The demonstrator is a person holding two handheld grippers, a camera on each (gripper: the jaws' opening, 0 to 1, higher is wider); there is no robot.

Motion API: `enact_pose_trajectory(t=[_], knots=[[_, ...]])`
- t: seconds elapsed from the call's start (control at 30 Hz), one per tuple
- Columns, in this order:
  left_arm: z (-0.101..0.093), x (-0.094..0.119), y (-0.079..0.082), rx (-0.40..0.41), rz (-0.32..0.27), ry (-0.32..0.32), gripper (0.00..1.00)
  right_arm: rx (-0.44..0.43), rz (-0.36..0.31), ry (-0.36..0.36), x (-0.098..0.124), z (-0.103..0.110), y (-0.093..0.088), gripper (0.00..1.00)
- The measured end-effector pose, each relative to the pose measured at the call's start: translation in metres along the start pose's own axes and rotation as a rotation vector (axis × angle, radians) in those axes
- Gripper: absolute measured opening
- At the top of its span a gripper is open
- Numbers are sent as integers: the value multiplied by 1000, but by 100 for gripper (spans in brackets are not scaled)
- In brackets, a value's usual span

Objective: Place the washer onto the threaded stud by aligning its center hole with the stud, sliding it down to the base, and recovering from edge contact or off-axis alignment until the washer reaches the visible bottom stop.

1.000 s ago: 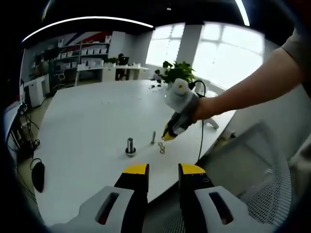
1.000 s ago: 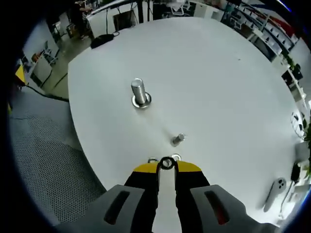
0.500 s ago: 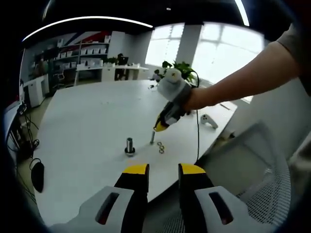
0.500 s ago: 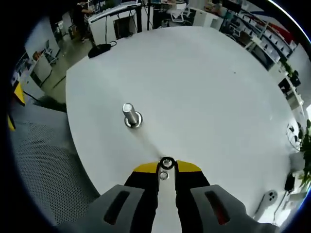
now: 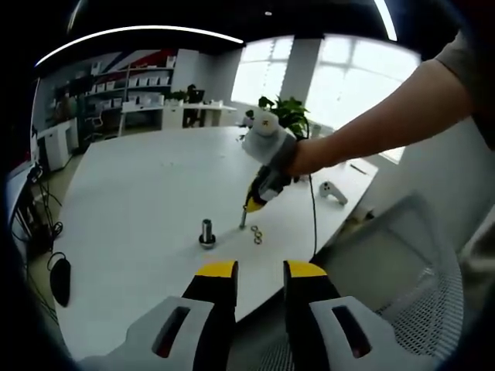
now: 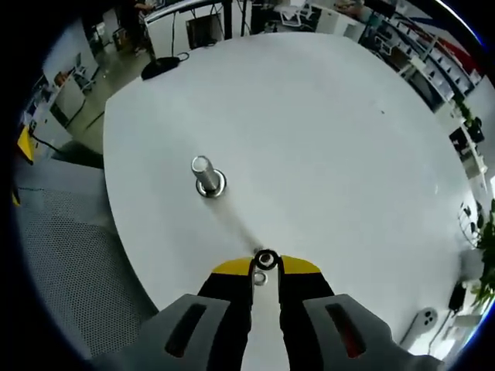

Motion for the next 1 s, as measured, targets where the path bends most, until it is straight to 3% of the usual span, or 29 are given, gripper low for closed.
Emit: enact_pose_trajectory(t=[0.27, 0.7, 1.0], knots=[[0, 0, -1, 5, 6, 2, 21, 19, 11, 7, -5, 3, 0, 13], [1, 0, -4, 18, 30, 7, 21, 51, 72, 34, -37, 9, -4, 14], [2, -1, -5, 27, 41, 14, 21, 11, 102, 54, -50, 10, -8, 14]])
Point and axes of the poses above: the point that each gripper's makers call its tool centre point, and the gripper's own axes: x roughly backward along the fingers, z roughly to its left, y roughly out of its top, the point moved 10 cm from there along x, roughly backward along the fingers, and after that the axes turned 12 degrees about -y, right-handed, at the moved point
